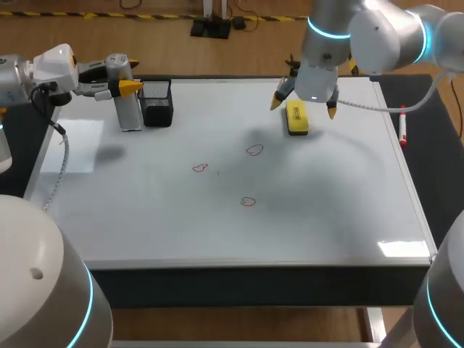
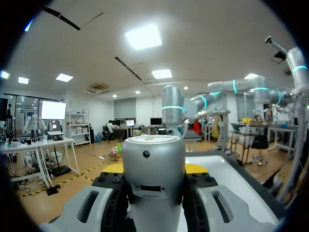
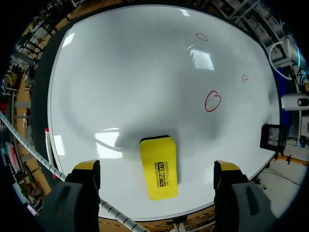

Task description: Pick up the inspection probe, press it on each red-marked spot on the whiteboard one by one, put down the probe, pick up the eraser, and wipe off all the red marks.

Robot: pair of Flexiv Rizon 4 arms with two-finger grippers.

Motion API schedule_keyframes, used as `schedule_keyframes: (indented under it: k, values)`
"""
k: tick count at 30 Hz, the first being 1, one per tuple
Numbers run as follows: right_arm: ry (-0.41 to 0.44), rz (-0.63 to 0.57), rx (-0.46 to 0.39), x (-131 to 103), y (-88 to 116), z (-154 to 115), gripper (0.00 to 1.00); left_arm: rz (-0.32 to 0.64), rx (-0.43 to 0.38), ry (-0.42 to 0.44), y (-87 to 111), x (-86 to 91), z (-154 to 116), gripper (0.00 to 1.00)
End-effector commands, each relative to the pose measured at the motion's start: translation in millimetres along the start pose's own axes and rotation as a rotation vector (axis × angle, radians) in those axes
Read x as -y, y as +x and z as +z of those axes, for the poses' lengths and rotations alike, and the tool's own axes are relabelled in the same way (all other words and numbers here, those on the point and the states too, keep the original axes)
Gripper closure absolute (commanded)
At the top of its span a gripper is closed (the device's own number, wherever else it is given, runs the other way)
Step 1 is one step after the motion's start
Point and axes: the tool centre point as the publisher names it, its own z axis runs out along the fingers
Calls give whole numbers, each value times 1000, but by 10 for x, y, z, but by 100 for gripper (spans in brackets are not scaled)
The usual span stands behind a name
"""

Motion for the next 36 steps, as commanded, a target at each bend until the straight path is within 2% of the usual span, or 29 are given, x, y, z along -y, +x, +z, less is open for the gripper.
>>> schedule_keyframes:
  k: [1,9,19,25,36]
  values:
    - [5,-57,-20,-4,-28,0,0,1,1,0,5,10,-1,100]
    - [-22,-86,-11,90,-41,103,0,1,1,0,5,10,-1,100]
    - [-43,-115,-39,173,-94,216,0,1,1,0,5,10,-1,100]
    - [-39,-135,-66,169,-99,236,0,1,1,0,5,10,-1,100]
    - [-30,-134,-65,132,-38,218,0,1,1,0,5,10,-1,100]
